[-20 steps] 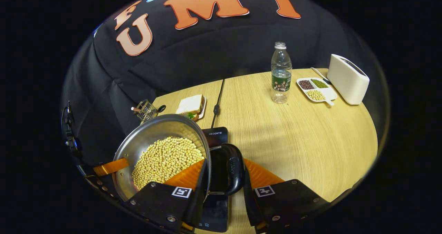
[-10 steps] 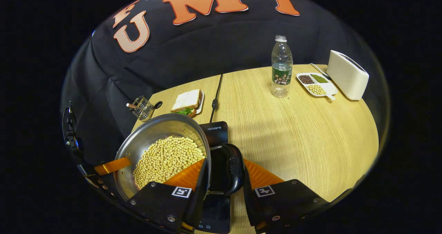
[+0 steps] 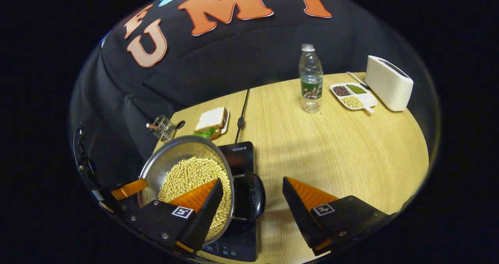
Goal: First push the handle of the pot to place it horizontally, then grasp the pot with both hands and set it on the induction cooktop.
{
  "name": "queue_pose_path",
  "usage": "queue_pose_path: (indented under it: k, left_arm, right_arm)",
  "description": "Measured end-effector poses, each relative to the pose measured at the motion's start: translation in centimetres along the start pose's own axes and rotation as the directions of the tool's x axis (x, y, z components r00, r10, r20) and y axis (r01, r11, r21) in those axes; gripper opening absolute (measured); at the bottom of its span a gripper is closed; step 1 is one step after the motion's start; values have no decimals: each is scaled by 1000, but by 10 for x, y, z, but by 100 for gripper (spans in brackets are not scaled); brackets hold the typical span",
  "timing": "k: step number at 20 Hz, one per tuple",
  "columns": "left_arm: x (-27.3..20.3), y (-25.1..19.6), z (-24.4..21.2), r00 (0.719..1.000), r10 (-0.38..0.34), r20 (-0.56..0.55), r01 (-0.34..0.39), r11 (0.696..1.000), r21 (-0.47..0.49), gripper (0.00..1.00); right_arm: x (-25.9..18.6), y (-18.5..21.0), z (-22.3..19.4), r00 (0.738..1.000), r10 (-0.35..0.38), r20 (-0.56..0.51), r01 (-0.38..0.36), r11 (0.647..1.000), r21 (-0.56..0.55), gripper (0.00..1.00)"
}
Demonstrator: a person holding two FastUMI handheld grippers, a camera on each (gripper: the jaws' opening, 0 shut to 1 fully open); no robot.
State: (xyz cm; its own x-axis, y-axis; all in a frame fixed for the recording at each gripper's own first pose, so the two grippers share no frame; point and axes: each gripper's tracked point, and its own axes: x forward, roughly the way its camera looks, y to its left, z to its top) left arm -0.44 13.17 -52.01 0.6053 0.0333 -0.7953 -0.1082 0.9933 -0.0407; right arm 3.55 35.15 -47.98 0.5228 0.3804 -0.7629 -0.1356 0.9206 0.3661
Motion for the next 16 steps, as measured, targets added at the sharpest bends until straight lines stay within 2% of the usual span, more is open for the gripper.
queue_pose_path:
  k: [2,5,8,10,12,14,16]
  left_arm:
    - [-13,10,26,997,30,68,-29,1000,-4,100]
    - [-48,23,88,981,59,183,-58,998,-11,96]
    - [-111,28,170,940,59,336,-54,998,-25,96]
    - [-159,42,213,905,102,413,-106,994,-13,96]
    - [-211,47,260,855,132,501,-147,989,-11,98]
    - [-252,45,287,815,151,560,-167,986,-22,97]
    - [-294,40,306,781,133,610,-143,989,-33,97]
  right_arm:
    - [-17,-13,32,997,-22,67,21,1000,4,95]
    - [-58,-32,84,981,-52,187,58,998,-25,95]
    - [-110,-46,137,948,-67,311,87,995,-50,95]
    - [-152,-52,167,929,-76,363,110,991,-73,95]
    - [-195,-55,205,888,-81,454,138,986,-94,95]
    - [-241,-49,234,847,-73,526,151,983,-107,95]
    - [-286,-49,256,805,-77,588,182,976,-121,95]
